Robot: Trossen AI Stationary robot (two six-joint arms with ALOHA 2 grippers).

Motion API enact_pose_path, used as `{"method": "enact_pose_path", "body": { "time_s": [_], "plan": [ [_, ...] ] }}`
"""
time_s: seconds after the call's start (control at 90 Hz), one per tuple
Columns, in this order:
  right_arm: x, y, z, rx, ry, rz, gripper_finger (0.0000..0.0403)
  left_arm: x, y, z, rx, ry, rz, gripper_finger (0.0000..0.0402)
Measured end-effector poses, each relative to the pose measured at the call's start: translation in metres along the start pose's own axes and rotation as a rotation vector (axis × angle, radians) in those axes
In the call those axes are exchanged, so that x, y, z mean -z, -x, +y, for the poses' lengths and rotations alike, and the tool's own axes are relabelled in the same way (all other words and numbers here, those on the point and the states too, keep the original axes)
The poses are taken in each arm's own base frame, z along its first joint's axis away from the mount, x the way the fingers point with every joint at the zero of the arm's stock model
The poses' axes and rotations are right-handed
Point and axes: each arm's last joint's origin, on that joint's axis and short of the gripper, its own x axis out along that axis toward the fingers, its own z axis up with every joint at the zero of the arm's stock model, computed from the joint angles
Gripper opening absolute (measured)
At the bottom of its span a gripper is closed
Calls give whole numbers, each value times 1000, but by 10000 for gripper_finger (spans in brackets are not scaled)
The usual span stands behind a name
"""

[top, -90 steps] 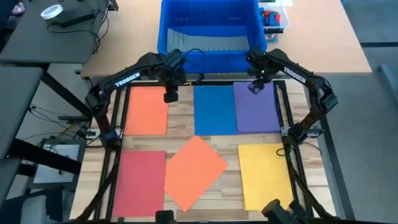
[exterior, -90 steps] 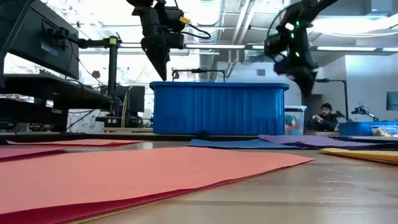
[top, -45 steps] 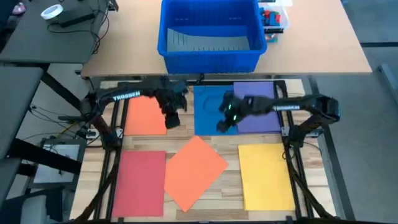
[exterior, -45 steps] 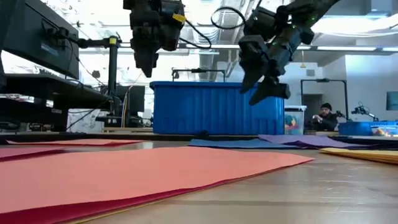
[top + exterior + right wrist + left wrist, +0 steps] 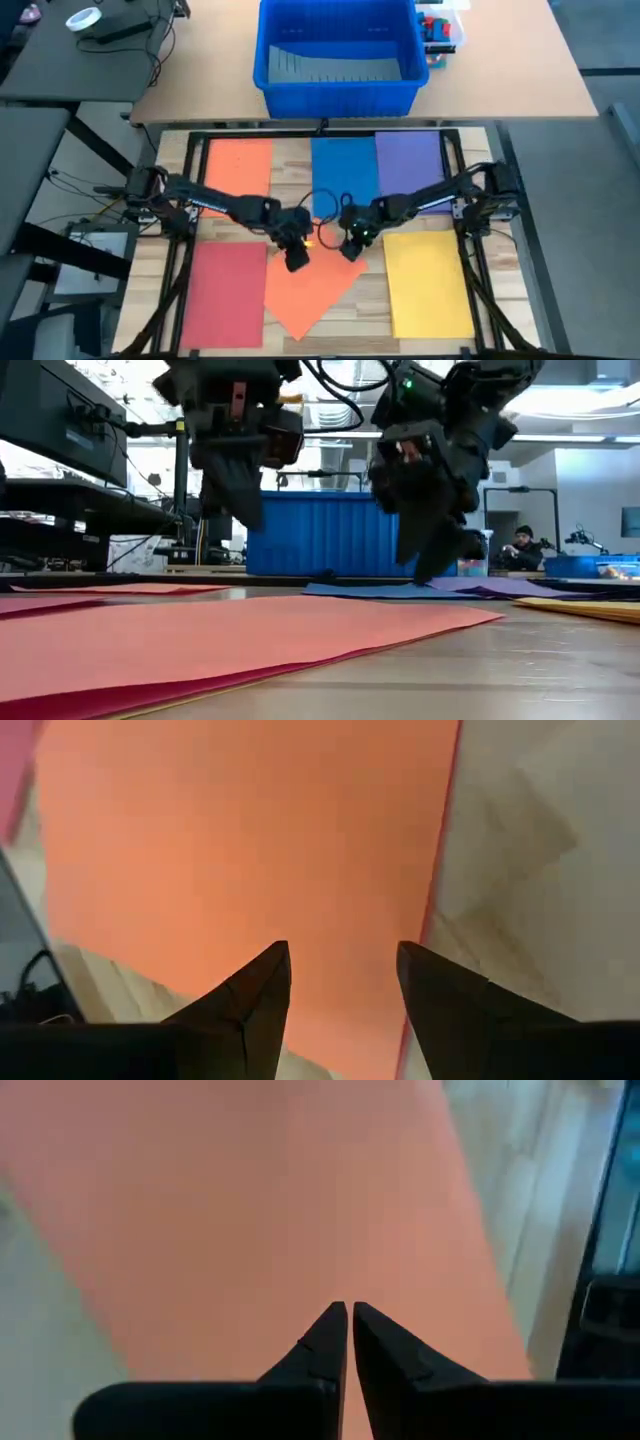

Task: Organize paper
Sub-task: Stack the orange paper on top of the other orange paper

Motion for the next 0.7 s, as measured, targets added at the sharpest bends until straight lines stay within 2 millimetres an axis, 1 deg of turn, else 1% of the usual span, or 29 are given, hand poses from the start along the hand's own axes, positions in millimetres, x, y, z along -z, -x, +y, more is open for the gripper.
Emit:
{"method": "enact_pose_path", "body": {
  "time_s": [0.089,0.178,0.344,0.533,0.633,0.7],
  "plan": [
    [0,-9,-2,5,-17,7,176,13,-7,4,-25,33,5,6],
    [-1,-12,-3,3,-17,5,176,19,-10,3,-30,27,14,6],
    [-3,-8,-5,6,-19,-3,175,26,-15,2,-12,0,8,6],
    [-11,-2,-11,17,-41,-34,176,36,-21,11,-27,8,24,6],
    [-14,-1,-13,19,-42,-40,176,38,-25,15,-51,10,33,6],
    [-14,0,-13,17,-33,-42,176,35,-31,15,-46,6,9,6]
  ]
}}
